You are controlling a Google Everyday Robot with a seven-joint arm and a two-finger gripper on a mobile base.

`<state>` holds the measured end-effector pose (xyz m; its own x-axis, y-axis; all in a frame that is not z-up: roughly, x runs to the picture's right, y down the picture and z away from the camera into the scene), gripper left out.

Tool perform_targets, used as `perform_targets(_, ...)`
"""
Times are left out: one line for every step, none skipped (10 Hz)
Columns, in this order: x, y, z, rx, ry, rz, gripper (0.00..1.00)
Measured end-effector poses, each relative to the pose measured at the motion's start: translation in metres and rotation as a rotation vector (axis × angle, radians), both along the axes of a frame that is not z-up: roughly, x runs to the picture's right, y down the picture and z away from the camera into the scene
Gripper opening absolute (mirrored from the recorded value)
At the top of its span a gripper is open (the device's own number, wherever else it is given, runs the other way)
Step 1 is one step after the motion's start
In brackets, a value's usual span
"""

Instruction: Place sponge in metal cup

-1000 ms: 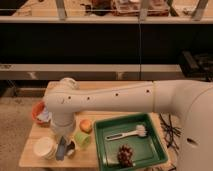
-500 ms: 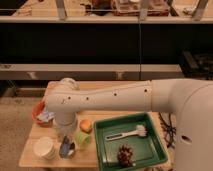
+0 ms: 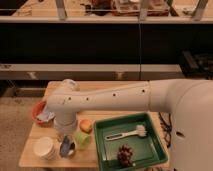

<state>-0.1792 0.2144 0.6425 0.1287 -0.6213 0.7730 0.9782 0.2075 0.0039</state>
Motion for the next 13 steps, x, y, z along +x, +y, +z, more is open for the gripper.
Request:
perform_targets(0.0004, 0.0014, 0.002, -0.002, 0.003, -0.002, 0.24)
perform_targets(0.0004, 0.002, 0.003, -0.002, 0.006, -0.003, 0.29)
perform_targets(-0.0003, 0.0029, 0.0032, -0.002, 0.005, -0.006, 0.41)
perform_targets(0.0, 0.0035, 0.0033, -0.002, 0.005, -0.007, 0.52)
perform_targets(0.0, 0.0037, 0.0029, -0.001, 0.003, -0.006, 0.61)
perform_targets(-0.0005, 0.0039, 0.0023, 0.0, 0.001, -0.006, 0.69)
perform_targets(-0.0005, 0.0042, 0.002, -0.002, -0.007, -0.002, 0.78)
perform_targets(0.0008, 0.0042, 0.002, -0.005, -0.011, 0.001, 0.8)
perform_targets(0.0012, 0.004, 0.0019, -0.006, -0.013, 0.003, 0.8)
perform_targets(0.0005, 0.0039, 0.0016, -0.008, -0.016, 0.001, 0.8)
perform_targets(-0.0007, 0.0045, 0.0016, -0.01, -0.018, -0.005, 0.8)
perform_targets(-0.0007, 0.0048, 0.0017, -0.012, -0.017, -0.01, 0.8)
perform_targets(-0.0003, 0.0047, 0.0025, -0.014, -0.016, -0.013, 0.8)
